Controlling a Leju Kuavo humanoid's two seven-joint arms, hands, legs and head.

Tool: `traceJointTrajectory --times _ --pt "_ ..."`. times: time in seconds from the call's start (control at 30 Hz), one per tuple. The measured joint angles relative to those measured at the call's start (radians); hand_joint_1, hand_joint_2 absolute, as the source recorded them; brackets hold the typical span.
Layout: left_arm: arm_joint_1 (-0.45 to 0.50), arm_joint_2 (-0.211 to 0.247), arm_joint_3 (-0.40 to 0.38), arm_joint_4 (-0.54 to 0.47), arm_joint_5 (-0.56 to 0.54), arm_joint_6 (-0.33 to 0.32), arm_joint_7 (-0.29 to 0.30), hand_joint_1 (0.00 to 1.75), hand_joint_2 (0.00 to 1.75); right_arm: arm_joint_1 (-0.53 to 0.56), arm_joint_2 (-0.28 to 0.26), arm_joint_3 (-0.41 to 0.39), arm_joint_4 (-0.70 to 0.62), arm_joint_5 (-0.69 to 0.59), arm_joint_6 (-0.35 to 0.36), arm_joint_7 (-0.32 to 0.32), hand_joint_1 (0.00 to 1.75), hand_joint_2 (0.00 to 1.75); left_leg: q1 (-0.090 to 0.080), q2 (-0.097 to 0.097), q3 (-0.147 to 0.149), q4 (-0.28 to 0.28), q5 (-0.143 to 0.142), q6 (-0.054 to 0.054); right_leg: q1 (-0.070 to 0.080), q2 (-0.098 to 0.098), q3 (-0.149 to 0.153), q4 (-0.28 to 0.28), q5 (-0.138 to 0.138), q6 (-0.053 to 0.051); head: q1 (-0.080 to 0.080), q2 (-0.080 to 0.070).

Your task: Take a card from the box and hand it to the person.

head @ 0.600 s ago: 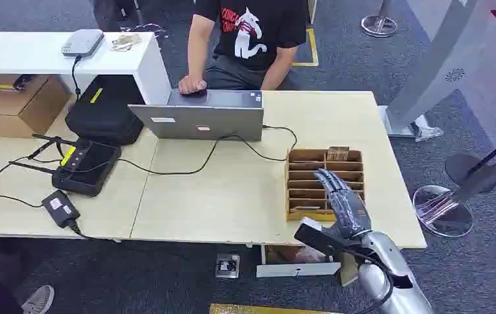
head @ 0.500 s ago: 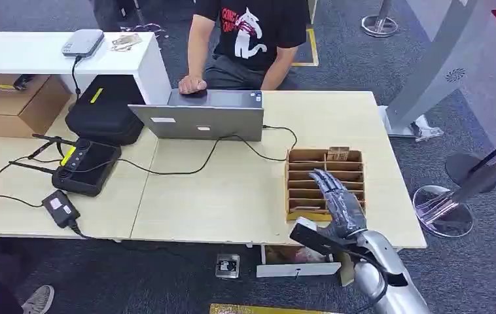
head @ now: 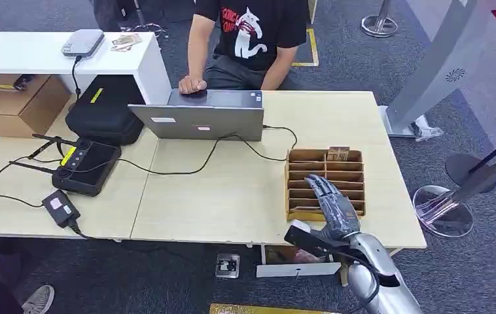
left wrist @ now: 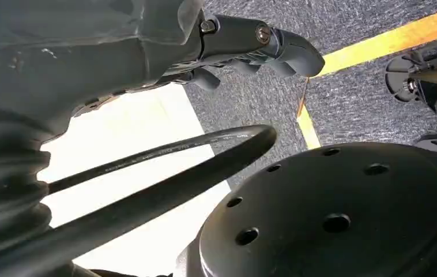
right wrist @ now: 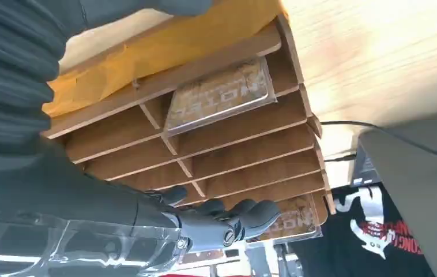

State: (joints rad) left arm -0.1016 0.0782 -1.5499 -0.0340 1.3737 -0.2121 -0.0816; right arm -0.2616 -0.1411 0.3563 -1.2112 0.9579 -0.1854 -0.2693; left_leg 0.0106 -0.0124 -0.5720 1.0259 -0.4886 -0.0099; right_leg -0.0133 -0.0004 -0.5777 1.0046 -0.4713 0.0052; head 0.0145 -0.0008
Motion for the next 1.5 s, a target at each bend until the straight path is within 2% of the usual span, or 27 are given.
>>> traceJointTrajectory --times 0.07,0.13,0.17,0.2,0.23,0.27,0.3,0.33,0.4,0.43,0.47,0.6,0.77,0.87,0.9,0.97,1.03,1.07,1.2,1.27,1.5 --pt "0.0 0.0 0.0 0.0 -0.002 0.0 0.001 0.0 1.75 0.0 0.001 0.0 0.001 0.003 0.0 0.0 0.24 1.75 0.0 0.0 0.0 0.0 0.0 0.0 0.0 0.0 0.0 0.0 0.0 0.0 0.0 0.0" --pt "-0.001 0.0 0.0 0.0 -0.003 0.0 0.001 0.0 1.75 0.0 0.002 0.0 0.003 0.003 0.0 0.0 0.35 1.75 0.0 0.0 0.0 0.0 0.0 0.0 0.0 0.0 0.0 0.0 0.0 0.0 0.0 0.0" --pt "-0.001 0.0 0.0 0.0 -0.003 0.0 0.001 0.0 1.75 0.0 0.002 0.0 0.003 0.003 0.0 0.001 0.35 1.75 0.0 0.0 0.0 0.0 0.0 0.0 0.0 0.0 0.0 0.0 0.0 0.0 0.0 0.0" --pt "-0.001 0.0 0.0 0.0 -0.003 0.0 0.001 0.0 1.75 0.0 0.003 0.0 0.003 0.003 0.0 0.0 0.7 1.75 0.0 0.0 0.0 0.0 0.0 0.0 0.0 0.0 0.0 0.0 0.0 0.0 0.0 0.0" --pt "-0.001 0.0 0.0 0.0 -0.003 0.0 0.001 0.0 1.75 0.0 0.003 0.0 0.003 0.005 -0.001 0.0 0.94 1.75 0.0 0.0 0.0 0.0 0.0 0.0 0.0 0.0 0.0 0.0 0.0 0.0 0.0 0.0" --pt "-0.001 0.0 0.0 0.0 -0.003 0.0 0.001 0.0 1.75 0.0 0.003 0.0 0.003 0.005 -0.002 0.0 0.94 1.75 0.0 0.0 0.0 0.0 0.0 0.0 0.0 0.0 0.0 0.0 0.0 0.0 0.0 0.0" --pt "-0.001 0.0 0.0 0.0 -0.003 0.0 0.001 0.0 1.75 0.0 0.003 0.0 0.003 0.005 -0.002 0.0 1.29 1.75 0.0 0.0 0.0 0.0 0.0 0.0 0.0 0.0 0.0 0.0 0.0 0.0 0.0 0.0" --pt "-0.001 0.0 0.0 0.0 -0.003 0.0 0.001 0.0 1.75 0.0 0.003 0.0 0.003 0.005 -0.002 0.0 1.45 1.75 0.0 0.0 0.0 0.0 0.0 0.0 0.0 0.0 0.0 0.0 0.0 0.0 0.0 0.0" --pt "-0.001 0.0 0.0 0.0 -0.003 0.001 0.001 0.0 1.75 0.0 0.003 0.0 0.003 0.005 -0.002 -0.001 1.47 1.75 0.0 0.0 0.0 0.0 0.0 0.0 0.0 0.0 0.0 0.0 0.0 0.0 0.0 0.0" --pt "-0.001 0.0 0.0 0.0 -0.002 0.001 0.001 0.0 1.75 0.0 0.004 0.0 0.003 0.005 -0.002 -0.001 1.61 1.75 0.0 0.0 0.0 0.0 0.0 0.0 0.0 0.0 0.0 0.0 0.0 0.0 0.0 0.0" --pt "-0.001 0.0 0.0 0.0 0.0 0.002 0.001 0.0 1.75 0.0 0.005 0.0 0.003 0.005 -0.002 -0.001 1.64 1.75 0.0 0.0 0.0 0.0 0.0 0.0 0.0 0.0 0.0 0.0 0.0 0.0 0.0 0.0" --pt "-0.001 0.0 0.0 0.0 0.002 0.002 0.001 0.0 1.75 0.0 0.007 0.0 0.003 0.016 -0.002 -0.002 1.66 1.75 0.0 0.0 0.0 0.0 0.0 0.0 0.0 0.0 0.0 0.0 0.0 0.0 0.0 0.0" --pt "-0.001 0.0 0.0 0.0 0.005 0.002 0.001 0.0 1.75 -0.002 0.008 0.0 0.01 0.016 -0.003 -0.002 1.55 1.75 0.0 0.0 0.0 0.0 0.0 0.0 0.0 0.0 0.0 0.0 0.0 0.0 0.0 0.0" --pt "-0.001 0.0 0.0 0.0 0.01 0.002 0.001 0.0 1.75 -0.002 0.008 0.0 0.01 0.016 -0.006 -0.002 1.55 1.75 0.0 0.0 0.0 0.0 0.0 0.0 0.0 0.0 0.0 0.0 0.0 0.0 0.0 0.0" --pt "-0.001 0.0 0.0 0.0 0.012 0.002 0.001 0.0 1.75 -0.002 0.008 0.0 0.01 0.016 -0.008 -0.002 1.5 1.75 0.0 0.0 0.0 0.0 0.0 0.0 0.0 0.0 0.0 0.0 0.0 0.0 0.0 0.0" --pt "0.0 0.0 0.0 0.0 0.015 0.002 0.001 0.0 1.75 0.0 0.008 0.0 0.007 0.016 -0.009 -0.002 1.55 1.75 0.0 0.0 0.0 0.0 0.0 0.0 0.0 0.0 0.0 0.0 0.0 0.0 0.0 0.0" --pt "0.0 0.0 0.0 0.0 0.015 0.002 0.001 0.0 1.75 0.002 0.008 0.0 0.002 0.018 -0.01 0.0 1.48 1.75 0.0 0.0 0.0 0.0 0.0 0.0 0.0 0.0 0.0 0.0 0.0 0.0 0.0 0.0" --pt "0.0 0.0 0.0 0.0 0.015 0.002 0.001 0.0 1.75 0.003 0.008 0.0 0.001 0.018 -0.01 0.0 1.57 1.75 0.0 0.0 0.0 0.0 0.0 0.0 0.0 0.0 0.0 0.0 0.0 0.0 0.0 0.0" --pt "0.0 0.0 0.0 0.0 0.008 0.002 0.0 0.0 1.75 0.007 0.008 0.0 -0.008 0.025 -0.03 -0.003 1.52 1.75 0.0 0.0 0.0 0.0 0.0 0.0 0.0 0.0 0.0 0.0 0.0 0.0 0.0 0.0" --pt "0.0 0.0 0.0 0.0 0.004 0.002 -0.001 0.0 1.75 0.008 0.006 -0.002 -0.022 0.023 -0.045 -0.007 1.45 1.75 0.0 0.0 0.0 0.0 0.0 0.0 0.0 0.0 0.0 0.0 0.0 0.0 0.0 0.0" --pt "0.0 0.001 0.0 0.0 0.003 0.002 -0.002 0.0 1.75 -0.016 -0.013 -0.023 -0.117 0.002 -0.064 -0.01 1.41 1.75 0.0 0.0 0.0 0.0 0.0 0.0 0.0 0.0 0.0 0.0 0.0 0.0 0.0 0.0"
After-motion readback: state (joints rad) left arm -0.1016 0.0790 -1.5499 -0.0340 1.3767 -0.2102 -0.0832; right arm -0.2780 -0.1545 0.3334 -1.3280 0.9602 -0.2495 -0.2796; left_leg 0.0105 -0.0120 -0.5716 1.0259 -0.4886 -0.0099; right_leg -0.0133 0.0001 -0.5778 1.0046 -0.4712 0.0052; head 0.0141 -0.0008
